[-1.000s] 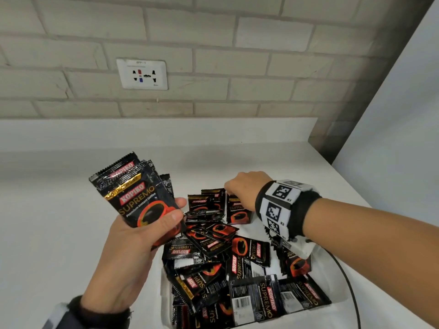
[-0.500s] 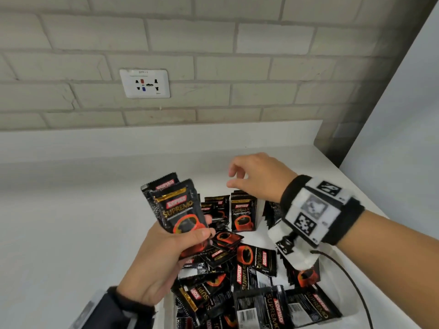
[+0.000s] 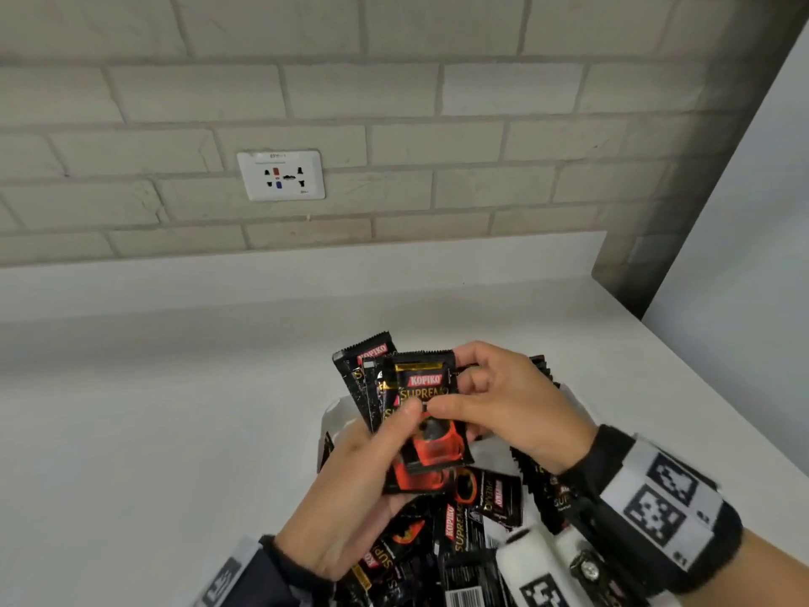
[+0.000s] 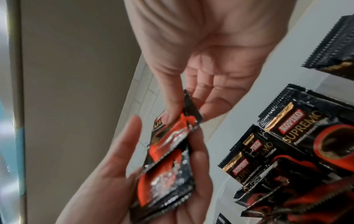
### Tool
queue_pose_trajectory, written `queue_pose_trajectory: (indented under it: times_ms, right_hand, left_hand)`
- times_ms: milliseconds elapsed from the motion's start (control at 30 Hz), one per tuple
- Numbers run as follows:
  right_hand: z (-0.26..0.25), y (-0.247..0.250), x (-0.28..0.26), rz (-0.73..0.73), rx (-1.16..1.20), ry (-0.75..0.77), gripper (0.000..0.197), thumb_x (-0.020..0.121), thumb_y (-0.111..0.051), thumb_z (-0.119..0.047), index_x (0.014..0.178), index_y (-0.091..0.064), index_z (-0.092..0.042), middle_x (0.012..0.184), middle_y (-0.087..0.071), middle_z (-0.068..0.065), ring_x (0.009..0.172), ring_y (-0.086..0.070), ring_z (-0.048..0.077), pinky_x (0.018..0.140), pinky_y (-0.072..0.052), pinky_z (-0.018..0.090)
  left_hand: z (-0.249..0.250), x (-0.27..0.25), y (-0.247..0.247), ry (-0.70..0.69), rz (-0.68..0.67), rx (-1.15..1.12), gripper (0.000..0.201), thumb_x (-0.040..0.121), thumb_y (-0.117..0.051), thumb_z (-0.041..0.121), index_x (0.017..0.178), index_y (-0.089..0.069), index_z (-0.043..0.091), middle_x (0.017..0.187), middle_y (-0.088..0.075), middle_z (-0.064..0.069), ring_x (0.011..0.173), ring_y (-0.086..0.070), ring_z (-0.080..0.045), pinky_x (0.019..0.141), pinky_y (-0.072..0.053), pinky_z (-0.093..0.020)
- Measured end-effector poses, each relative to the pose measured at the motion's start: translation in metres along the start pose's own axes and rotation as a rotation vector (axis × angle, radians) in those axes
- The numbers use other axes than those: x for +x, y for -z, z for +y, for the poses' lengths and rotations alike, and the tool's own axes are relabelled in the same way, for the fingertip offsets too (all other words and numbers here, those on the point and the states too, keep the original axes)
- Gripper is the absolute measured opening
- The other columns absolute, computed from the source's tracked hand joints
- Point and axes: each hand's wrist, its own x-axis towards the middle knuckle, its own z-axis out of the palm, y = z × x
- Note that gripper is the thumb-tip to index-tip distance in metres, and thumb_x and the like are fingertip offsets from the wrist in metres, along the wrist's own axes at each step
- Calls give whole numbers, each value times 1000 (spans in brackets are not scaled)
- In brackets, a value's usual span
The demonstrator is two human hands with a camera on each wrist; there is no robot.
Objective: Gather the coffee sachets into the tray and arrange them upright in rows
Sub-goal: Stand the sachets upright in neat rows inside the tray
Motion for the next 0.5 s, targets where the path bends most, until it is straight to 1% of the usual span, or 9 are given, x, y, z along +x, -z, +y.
queue_pose_trajectory:
  times_ms: [67, 167, 233, 267, 300, 367, 400, 433, 500]
  right_hand:
    - [3, 3, -1, 8, 38, -9, 28, 76, -70, -6, 97, -56, -19, 61, -66, -4, 55, -62, 5, 50, -48, 18]
    - [7, 7, -3, 41, 157, -32, 28, 76, -68, 0, 96, -55, -14, 68, -70, 1, 64, -68, 13, 53, -53, 24]
    - [8, 9, -5, 66, 219, -41, 28, 75, -67, 2, 96, -54, -12, 77, -71, 6, 68, -69, 18, 58, -57, 30]
    - [9, 10, -6, 78, 248, -40, 28, 75, -67, 2, 97, -54, -11, 80, -71, 8, 69, -69, 19, 58, -57, 30]
    - [10, 11, -8, 92, 276, -37, 29, 75, -66, 3, 97, -54, -11, 81, -71, 9, 68, -69, 18, 57, -57, 30]
    - [11, 14, -10, 115, 319, -30, 30, 76, -65, 3, 98, -54, -14, 80, -71, 6, 66, -69, 16, 54, -56, 27]
    - [12, 15, -12, 120, 341, -25, 30, 76, -64, 3, 98, -54, -15, 78, -71, 4, 65, -69, 14, 53, -55, 27]
    - [12, 16, -13, 123, 368, -18, 29, 75, -64, 2, 97, -55, -15, 78, -70, 3, 65, -68, 13, 52, -55, 26]
    - [11, 18, -16, 110, 416, -8, 27, 71, -64, -5, 95, -58, -14, 81, -69, 5, 65, -67, 13, 53, -53, 26]
  left_hand:
    - [-1, 1, 0, 39, 51, -99, 34, 73, -54, 29, 99, -60, 7, 84, -73, -13, 73, -71, -22, 64, -59, -30]
    - [-5, 3, 2, -1, 102, -92, 15, 85, -51, 15, 97, -59, 9, 76, -74, -8, 65, -70, -17, 55, -57, -27]
    - [-8, 3, 3, -37, 133, -87, 11, 87, -51, 10, 96, -58, 9, 73, -73, -5, 63, -70, -15, 51, -55, -25]
    - [-8, 4, 4, -55, 148, -91, 14, 85, -53, 10, 98, -57, 7, 75, -73, -6, 64, -70, -16, 50, -55, -25]
    - [-9, 4, 5, -75, 162, -96, 21, 82, -55, 10, 103, -57, 5, 80, -73, -9, 66, -70, -17, 50, -54, -25]
    - [-8, 5, 8, -103, 190, -112, 44, 73, -60, 15, 114, -52, 3, 93, -72, -13, 72, -71, -19, 51, -54, -25]
    - [-8, 5, 8, -113, 199, -111, 50, 70, -61, 17, 117, -51, 4, 95, -72, -13, 74, -71, -20, 53, -55, -25]
    - [-9, 5, 9, -126, 198, -104, 49, 70, -61, 18, 117, -53, 6, 95, -72, -12, 76, -71, -20, 54, -55, -25]
    - [-9, 6, 9, -146, 200, -83, 40, 74, -59, 16, 113, -57, 9, 92, -73, -9, 77, -71, -19, 56, -56, -25]
